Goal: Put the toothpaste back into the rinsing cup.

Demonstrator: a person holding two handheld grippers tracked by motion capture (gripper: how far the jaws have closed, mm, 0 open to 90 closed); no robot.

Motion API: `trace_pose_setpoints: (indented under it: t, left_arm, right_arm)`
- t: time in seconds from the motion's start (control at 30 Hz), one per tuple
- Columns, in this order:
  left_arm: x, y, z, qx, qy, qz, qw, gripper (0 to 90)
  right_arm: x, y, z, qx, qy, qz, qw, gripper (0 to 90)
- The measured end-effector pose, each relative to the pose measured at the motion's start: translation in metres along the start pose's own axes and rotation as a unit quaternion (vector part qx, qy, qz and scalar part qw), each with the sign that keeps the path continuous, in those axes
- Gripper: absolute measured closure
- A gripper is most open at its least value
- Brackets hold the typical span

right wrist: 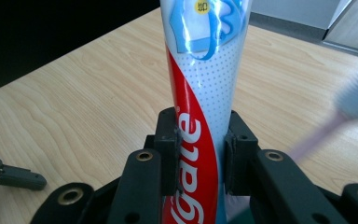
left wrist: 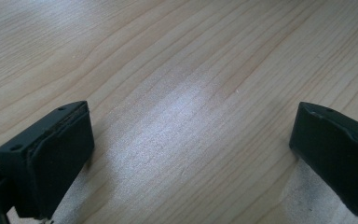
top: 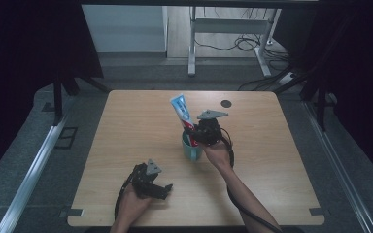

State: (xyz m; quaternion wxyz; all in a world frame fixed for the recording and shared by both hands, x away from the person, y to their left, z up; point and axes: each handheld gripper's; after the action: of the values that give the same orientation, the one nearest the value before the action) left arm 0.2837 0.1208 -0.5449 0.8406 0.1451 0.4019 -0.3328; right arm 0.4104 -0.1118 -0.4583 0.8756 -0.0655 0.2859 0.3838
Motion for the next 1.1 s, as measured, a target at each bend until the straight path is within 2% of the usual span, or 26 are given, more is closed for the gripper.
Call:
trace_pose_setpoints:
  t: [0.37,1.1]
  left_arm:
    - [0.0,-0.0001,0.0,0.0,0.0,0.0,1.0,0.0]
    - [0.0,-0.0001,0.0,0.0,0.0,0.0,1.0,0.0]
  right_arm:
    - [-0.0012,-0.0014,-0.0036,0.002,-0.005,0.003,1.0,69.6]
    - [-0.0037,-0.0021,-0.005,-0.002,0.012,0.014,0.9998,66.6]
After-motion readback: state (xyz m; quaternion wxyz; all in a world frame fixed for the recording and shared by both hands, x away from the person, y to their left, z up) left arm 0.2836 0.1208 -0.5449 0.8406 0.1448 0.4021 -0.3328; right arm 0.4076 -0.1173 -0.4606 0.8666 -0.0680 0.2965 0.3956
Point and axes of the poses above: each handheld gripper's, and its own axes: x roughly forward along the jaws, z roughly out of its top, y roughly to its left, and after that the axes turned 2 degrees about y, right-handed
